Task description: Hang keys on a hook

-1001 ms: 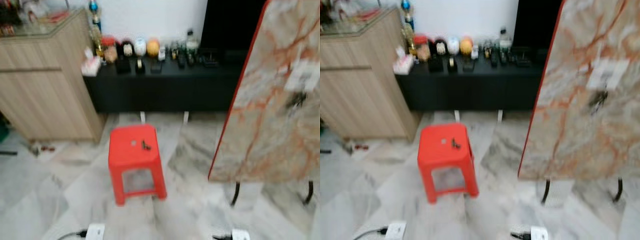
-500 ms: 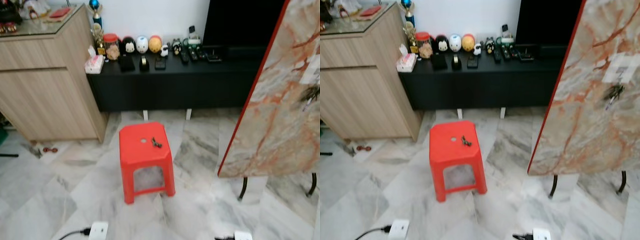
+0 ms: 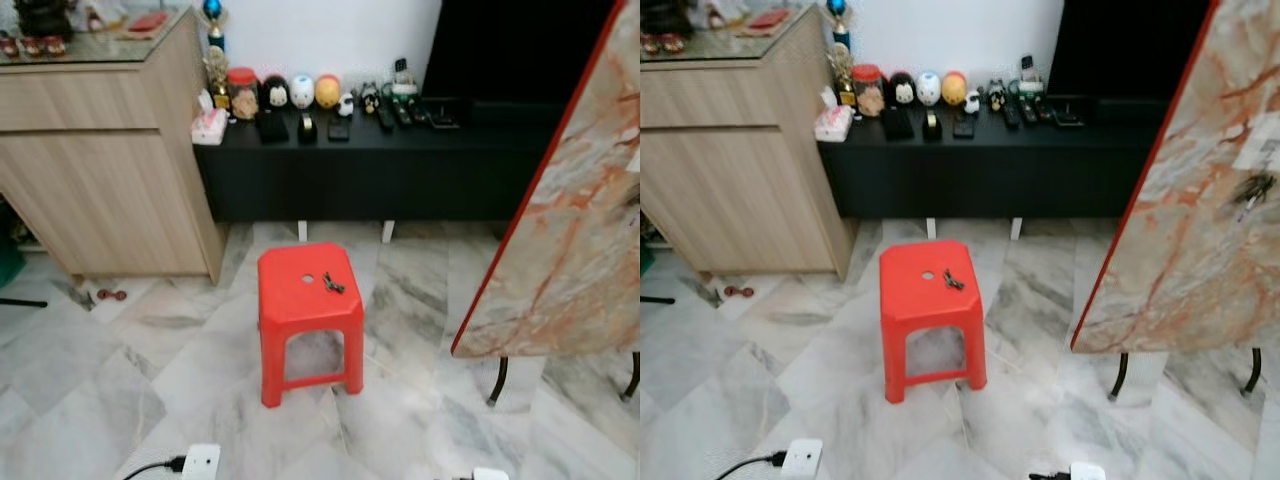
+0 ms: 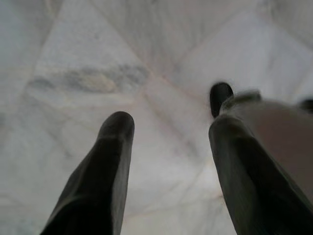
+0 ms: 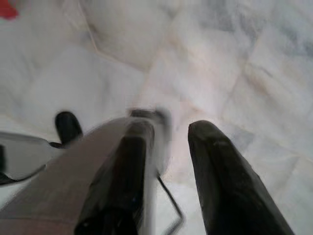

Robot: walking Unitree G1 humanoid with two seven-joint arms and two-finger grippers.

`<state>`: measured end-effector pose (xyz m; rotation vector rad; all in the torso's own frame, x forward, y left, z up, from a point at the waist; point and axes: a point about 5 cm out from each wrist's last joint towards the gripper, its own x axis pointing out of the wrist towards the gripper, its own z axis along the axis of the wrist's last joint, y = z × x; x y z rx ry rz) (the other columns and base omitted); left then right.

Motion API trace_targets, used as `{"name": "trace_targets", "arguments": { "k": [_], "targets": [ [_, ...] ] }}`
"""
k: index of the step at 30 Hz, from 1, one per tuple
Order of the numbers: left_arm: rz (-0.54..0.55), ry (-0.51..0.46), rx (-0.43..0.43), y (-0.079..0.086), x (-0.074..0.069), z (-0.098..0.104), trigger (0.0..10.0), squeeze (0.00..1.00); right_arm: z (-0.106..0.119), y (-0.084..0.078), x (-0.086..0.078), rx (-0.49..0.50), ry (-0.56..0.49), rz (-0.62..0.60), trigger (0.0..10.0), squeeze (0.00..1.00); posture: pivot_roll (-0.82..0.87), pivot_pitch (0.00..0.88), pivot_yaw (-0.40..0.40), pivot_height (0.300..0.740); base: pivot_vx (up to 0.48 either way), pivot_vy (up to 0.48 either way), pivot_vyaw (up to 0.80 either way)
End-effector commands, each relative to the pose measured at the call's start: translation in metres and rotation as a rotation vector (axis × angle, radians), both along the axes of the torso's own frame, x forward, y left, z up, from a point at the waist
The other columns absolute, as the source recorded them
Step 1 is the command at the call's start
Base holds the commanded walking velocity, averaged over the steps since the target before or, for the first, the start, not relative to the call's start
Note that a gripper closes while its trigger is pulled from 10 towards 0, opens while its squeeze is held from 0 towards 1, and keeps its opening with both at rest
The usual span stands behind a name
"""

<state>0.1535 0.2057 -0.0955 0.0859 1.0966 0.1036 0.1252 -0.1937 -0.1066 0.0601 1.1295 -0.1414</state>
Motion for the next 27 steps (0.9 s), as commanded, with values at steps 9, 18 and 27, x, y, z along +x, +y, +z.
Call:
{"name": "trace_targets", "arguments": {
  "k": [9, 18, 27],
  "targets": [
    [-0.018, -0.014, -0.01, -0.006, 0.0054, 0.0012, 10.0, 0.0, -0.0009, -0.0033, -0.0042, -0.002, 0.014, -0.012, 10.0, 0.0, -0.07, 0.0, 0.01, 0.74, 0.0, 0.278, 0.0],
    [-0.022, -0.028, -0.016, -0.0063, 0.0064, 0.0017, 10.0, 0.0, -0.0009, -0.0032, -0.0043, -0.002, 0.013, -0.01, 10.0, 0.0, -0.07, 0.0, 0.01, 0.74, 0.0, 0.027, 0.0],
    [-0.027, -0.02, -0.028, -0.0069, 0.0059, 0.0014, 10.0, 0.0, -0.0008, -0.003, -0.0039, -0.002, 0.011, 0.0, 10.0, 0.0, -0.07, 0.0, 0.01, 0.74, 0.0, 0.0, 0.0]
  ]
}}
